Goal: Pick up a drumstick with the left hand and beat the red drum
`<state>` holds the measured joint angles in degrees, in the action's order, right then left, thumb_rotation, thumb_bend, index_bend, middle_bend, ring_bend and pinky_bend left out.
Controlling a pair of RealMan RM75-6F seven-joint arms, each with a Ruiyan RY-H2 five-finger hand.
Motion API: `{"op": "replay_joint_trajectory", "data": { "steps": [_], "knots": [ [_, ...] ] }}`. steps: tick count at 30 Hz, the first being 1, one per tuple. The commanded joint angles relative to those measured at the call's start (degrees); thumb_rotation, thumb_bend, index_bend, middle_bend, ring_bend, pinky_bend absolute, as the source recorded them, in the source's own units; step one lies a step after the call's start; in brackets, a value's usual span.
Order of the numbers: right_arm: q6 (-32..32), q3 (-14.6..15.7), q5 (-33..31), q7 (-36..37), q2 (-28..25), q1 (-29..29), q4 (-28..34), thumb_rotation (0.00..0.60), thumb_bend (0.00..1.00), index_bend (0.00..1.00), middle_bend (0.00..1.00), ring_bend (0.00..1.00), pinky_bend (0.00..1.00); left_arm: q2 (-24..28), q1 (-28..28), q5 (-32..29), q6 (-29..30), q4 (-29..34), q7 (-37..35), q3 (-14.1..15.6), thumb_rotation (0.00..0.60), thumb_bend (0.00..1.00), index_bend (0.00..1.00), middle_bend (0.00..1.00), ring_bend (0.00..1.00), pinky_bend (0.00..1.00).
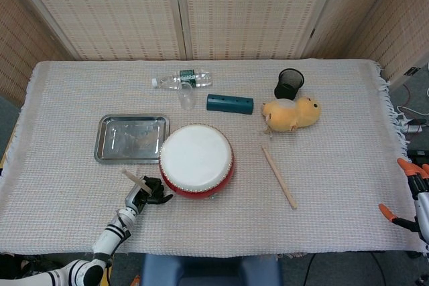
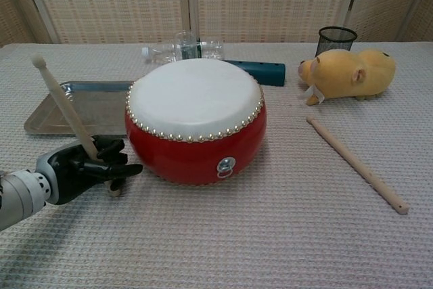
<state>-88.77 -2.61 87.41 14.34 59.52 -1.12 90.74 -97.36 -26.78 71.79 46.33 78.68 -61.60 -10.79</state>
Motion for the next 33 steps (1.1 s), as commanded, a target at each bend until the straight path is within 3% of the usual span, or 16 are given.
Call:
{"op": "replay_joint_trajectory", "data": {
  "steps": [1,6,11,13,18,21,27,33],
  "knots": [
    [0.0,0.0,0.0,0.1,0.0,0.0,-0.1,0.600,0.19,0.00,0.10,0.00,0.01,-0.3,0.2,-0.3,0.4,0.0,1.1,-0.2,0.600,0.26,0.96,0.99,0.91,0.92],
    [0.0,0.0,0.0,0.2,0.1,0.0,-0.2,0.600,0.19,0.00,0.10,0.00,0.01,-0.8,0.7,-0.7,2.1,0.1,3.8,-0.5,0.600,0.39,1.00,1.00,0.97,1.00],
    [-0.1,0.0,0.1,0.2,0.1,0.0,-0.2,0.600,0.19,0.00,0.10,0.00,0.01,-0.6,1.8,0.4,4.7,0.6,4.8,-0.5,0.600,0.50,1.00,1.00,1.00,1.00],
    [0.0,0.0,0.1,0.2,0.1,0.0,-0.2,0.600,0.19,0.00,0.10,0.00,0.01,-0.1,2.2,0.9,5.4,0.9,5.0,-0.5,0.600,0.59,1.00,1.00,1.00,1.00],
    [0.0,0.0,0.4,0.1,0.2,0.2,-0.2,0.600,0.19,0.00,0.10,0.00,0.01,2.4,2.9,3.3,7.9,2.8,6.5,-0.2,0.600,0.74,1.00,1.00,1.00,1.00],
    [-0.2,-0.2,0.5,-0.1,0.0,0.3,-0.1,0.600,0.19,0.00,0.10,0.00,0.01,5.2,2.8,5.6,9.6,4.1,10.0,0.1,0.600,0.78,1.00,1.00,1.00,1.00],
    [-1.6,-1.3,0.7,-1.4,-0.5,0.6,0.5,0.600,0.19,0.00,0.10,0.00,0.01,11.2,1.0,8.2,13.5,6.7,25.5,-1.5,0.600,0.78,1.00,1.00,1.00,1.00],
    [-1.9,-1.9,1.3,-2.0,-1.2,1.2,1.3,0.600,0.19,0.00,0.10,0.00,0.01,13.5,-2.2,5.8,16.4,8.9,49.7,-4.8,0.600,0.78,1.00,1.00,1.00,1.00]
  ]
}}
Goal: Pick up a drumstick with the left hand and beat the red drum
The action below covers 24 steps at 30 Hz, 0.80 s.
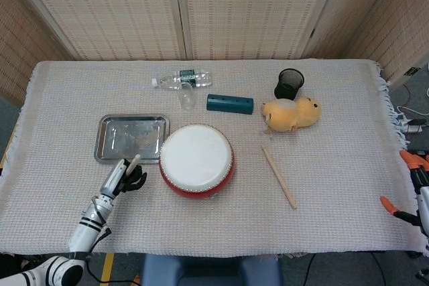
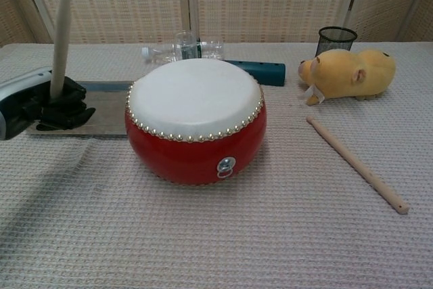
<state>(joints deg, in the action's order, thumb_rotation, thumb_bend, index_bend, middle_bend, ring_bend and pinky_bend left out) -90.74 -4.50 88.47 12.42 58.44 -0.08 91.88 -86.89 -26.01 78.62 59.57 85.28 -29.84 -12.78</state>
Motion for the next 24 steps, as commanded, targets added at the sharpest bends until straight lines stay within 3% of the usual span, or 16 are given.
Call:
{"op": "replay_joint_trajectory", "data": {
  "steps": [1,5,8,16,24],
  "knots": [
    [0.2,-0.1,0.3,-0.1,-0.2,0.3,0.2,0.600,0.19,0.00,0.10,0.00,0.01,2.9,-3.6,-1.1,3.6,2.1,21.8,-3.1,0.600,0.78,1.00,1.00,1.00,1.00],
    [0.3,0.0,0.7,0.1,-0.3,0.6,0.3,0.600,0.19,0.00,0.10,0.00,0.01,0.8,-6.7,-0.7,5.6,-0.5,38.5,-3.3,0.600,0.78,1.00,1.00,1.00,1.00],
    [-0.2,0.0,0.9,0.4,-0.3,0.4,0.2,0.600,0.19,0.00,0.10,0.00,0.01,-0.7,-8.7,-0.6,5.9,-2.0,47.0,-3.1,0.600,0.78,1.00,1.00,1.00,1.00],
    [-1.6,0.2,1.0,1.5,-0.2,-0.4,-0.4,0.600,0.19,0.00,0.10,0.00,0.01,-3.3,-12.9,-0.4,5.5,-7.1,62.9,-1.7,0.600,0.78,1.00,1.00,1.00,1.00],
    [-1.7,0.4,1.1,2.4,0.1,-0.5,-1.1,0.600,0.19,0.00,0.10,0.00,0.01,-3.6,-13.8,-5.2,3.1,-5.7,70.0,-1.2,0.600,0.77,1.00,1.00,1.00,1.00]
  ]
}}
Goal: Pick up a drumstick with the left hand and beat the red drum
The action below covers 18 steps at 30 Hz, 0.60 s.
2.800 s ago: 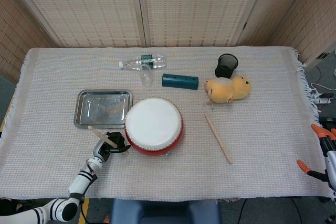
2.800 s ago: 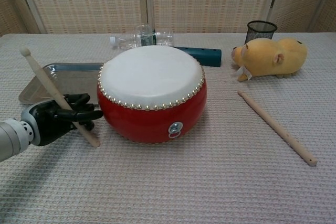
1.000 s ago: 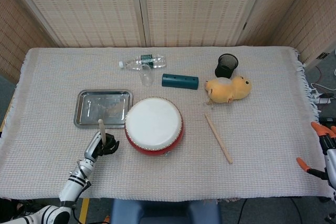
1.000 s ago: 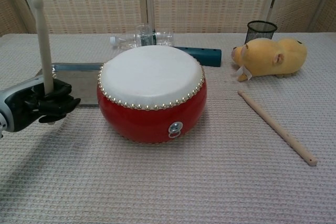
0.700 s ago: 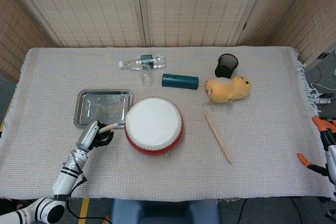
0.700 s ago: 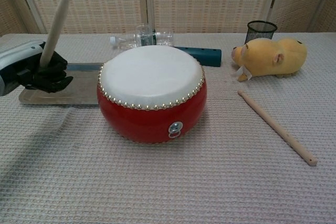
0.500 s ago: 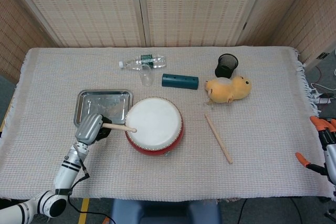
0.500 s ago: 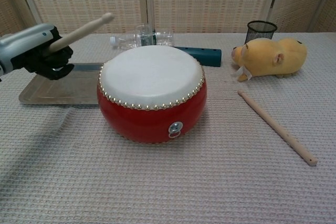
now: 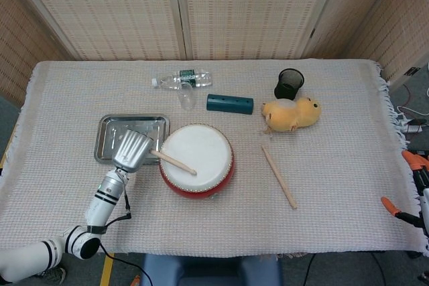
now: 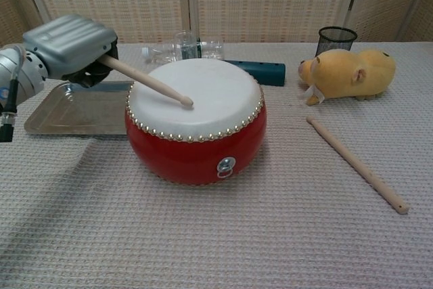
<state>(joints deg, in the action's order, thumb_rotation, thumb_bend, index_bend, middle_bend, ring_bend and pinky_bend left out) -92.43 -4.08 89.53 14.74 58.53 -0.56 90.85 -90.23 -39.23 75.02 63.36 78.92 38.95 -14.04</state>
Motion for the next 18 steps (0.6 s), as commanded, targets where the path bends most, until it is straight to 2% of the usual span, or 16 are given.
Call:
{"op": "replay_joint_trajectory", "data": {
  "steps": [1,2,5,7,10,14,16,18],
  "knots": [
    [0.0,0.0,0.0,0.1,0.0,0.0,-0.1,0.600,0.19,0.00,0.10,0.00,0.01,-0.3,-0.6,-1.8,-0.7,0.8,1.3,0.0,0.600,0.77,1.00,1.00,1.00,1.00],
    [0.0,0.0,0.1,0.2,0.1,0.0,-0.2,0.600,0.19,0.00,0.10,0.00,0.01,-0.3,-0.6,-2.4,-0.7,1.3,1.6,-0.1,0.600,0.77,1.00,1.00,1.00,1.00],
    [-0.1,0.1,0.0,0.7,0.3,-0.1,-0.6,0.600,0.19,0.00,0.10,0.00,0.01,-0.6,1.1,-8.3,1.0,6.2,-7.0,-4.5,0.600,0.77,1.00,1.00,1.00,1.00],
    [0.0,0.1,0.0,0.9,0.3,-0.1,-0.7,0.600,0.19,0.00,0.10,0.00,0.01,-0.1,0.9,-9.1,1.2,6.6,-7.5,-5.1,0.600,0.77,1.00,1.00,1.00,1.00],
    [0.0,0.1,-0.1,1.0,0.4,0.0,-0.9,0.600,0.19,0.00,0.10,0.00,0.01,0.1,0.0,-9.2,1.1,4.8,-4.9,-4.1,0.600,0.77,1.00,1.00,1.00,1.00],
    [0.2,0.2,-0.1,1.0,0.5,0.0,-0.9,0.600,0.19,0.00,0.10,0.00,0.01,-0.2,-1.5,-5.6,1.1,0.6,0.4,-0.4,0.600,0.77,1.00,1.00,1.00,1.00],
    [0.4,0.2,-0.1,0.9,0.6,0.1,-0.9,0.600,0.19,0.00,0.10,0.00,0.01,-0.5,-1.8,-4.7,0.6,-0.4,1.2,1.1,0.600,0.77,1.00,1.00,1.00,1.00],
    [0.4,0.2,-0.1,0.9,0.6,0.1,-0.9,0.600,0.19,0.00,0.10,0.00,0.01,-0.7,-1.6,-5.5,0.4,0.2,0.1,0.9,0.600,0.77,1.00,1.00,1.00,1.00]
  ]
}}
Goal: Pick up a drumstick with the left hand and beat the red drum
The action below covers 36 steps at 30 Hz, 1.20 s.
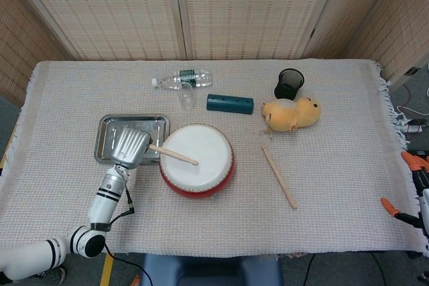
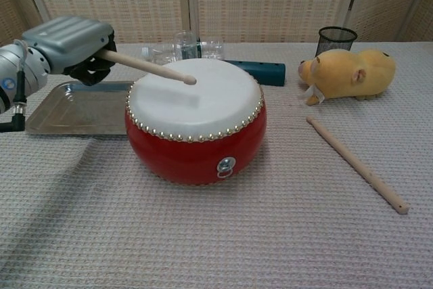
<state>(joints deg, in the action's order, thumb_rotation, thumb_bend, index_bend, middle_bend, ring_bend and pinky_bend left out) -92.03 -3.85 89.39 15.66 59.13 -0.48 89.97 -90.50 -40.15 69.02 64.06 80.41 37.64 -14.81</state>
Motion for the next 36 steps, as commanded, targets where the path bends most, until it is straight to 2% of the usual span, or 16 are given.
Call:
{"op": "replay_joint_trajectory", "data": {
  "steps": [1,5,8,10,17,19,21,24,26,28,31,36],
  "knots": [
    [0.1,0.0,0.0,0.0,0.0,0.0,0.0,0.600,0.19,0.00,0.10,0.00,0.01,-0.4,-0.6,-0.3,0.0,-0.7,0.5,1.1,0.600,0.77,1.00,1.00,1.00,1.00],
    [-0.3,0.1,0.1,0.0,-0.1,-0.2,0.2,0.600,0.19,0.00,0.10,0.00,0.01,-0.2,0.0,-2.6,2.3,1.7,-4.0,-2.1,0.600,0.77,1.00,1.00,1.00,1.00],
    [-0.5,0.1,0.1,0.1,-0.2,-0.3,0.3,0.600,0.19,0.00,0.10,0.00,0.01,1.0,0.4,-5.5,1.8,4.8,-7.8,-4.5,0.600,0.77,1.00,1.00,1.00,1.00],
    [-0.4,0.1,0.1,0.2,-0.1,-0.3,0.2,0.600,0.19,0.00,0.10,0.00,0.01,1.8,-0.1,-5.2,1.4,4.6,-6.3,-3.8,0.600,0.77,1.00,1.00,1.00,1.00],
    [-0.1,0.2,0.0,0.6,0.1,-0.2,-0.2,0.600,0.19,0.00,0.10,0.00,0.01,-1.7,-2.5,2.4,2.1,-5.6,4.7,4.1,0.600,0.77,1.00,1.00,1.00,1.00],
    [0.1,0.2,-0.1,0.6,0.2,-0.1,-0.3,0.600,0.19,0.00,0.10,0.00,0.01,-2.2,-2.6,2.9,1.6,-6.9,5.9,5.1,0.600,0.77,1.00,1.00,1.00,1.00],
    [0.1,0.2,-0.2,0.8,0.2,-0.1,-0.4,0.600,0.19,0.00,0.10,0.00,0.01,-2.7,-2.1,1.7,2.4,-6.0,3.7,4.0,0.600,0.77,1.00,1.00,1.00,1.00],
    [0.1,0.2,-0.2,0.8,0.2,-0.1,-0.4,0.600,0.19,0.00,0.10,0.00,0.01,-3.5,-0.5,-0.7,5.9,-2.7,-5.2,-0.8,0.600,0.76,1.00,1.00,1.00,1.00],
    [0.1,0.1,-0.1,0.8,0.2,-0.1,-0.4,0.600,0.19,0.00,0.10,0.00,0.01,-2.5,-0.1,-2.6,5.9,0.2,-9.0,-3.1,0.600,0.76,1.00,1.00,1.00,1.00],
    [0.1,0.1,-0.2,0.8,0.2,-0.1,-0.4,0.600,0.19,0.00,0.10,0.00,0.01,-1.2,-0.2,-3.8,4.8,2.3,-9.6,-3.9,0.600,0.76,1.00,1.00,1.00,1.00],
    [0.3,0.1,-0.2,1.0,0.4,0.0,-0.6,0.600,0.19,0.00,0.10,0.00,0.01,-0.2,-0.9,-3.7,3.9,2.5,-6.7,-2.9,0.600,0.76,1.00,1.00,1.00,1.00],
    [0.3,0.2,-0.4,1.4,0.5,-0.1,-1.0,0.600,0.19,0.00,0.10,0.00,0.01,-2.2,-2.7,-0.4,3.3,-3.7,1.0,1.6,0.600,0.76,1.00,1.00,1.00,1.00]
  ]
}}
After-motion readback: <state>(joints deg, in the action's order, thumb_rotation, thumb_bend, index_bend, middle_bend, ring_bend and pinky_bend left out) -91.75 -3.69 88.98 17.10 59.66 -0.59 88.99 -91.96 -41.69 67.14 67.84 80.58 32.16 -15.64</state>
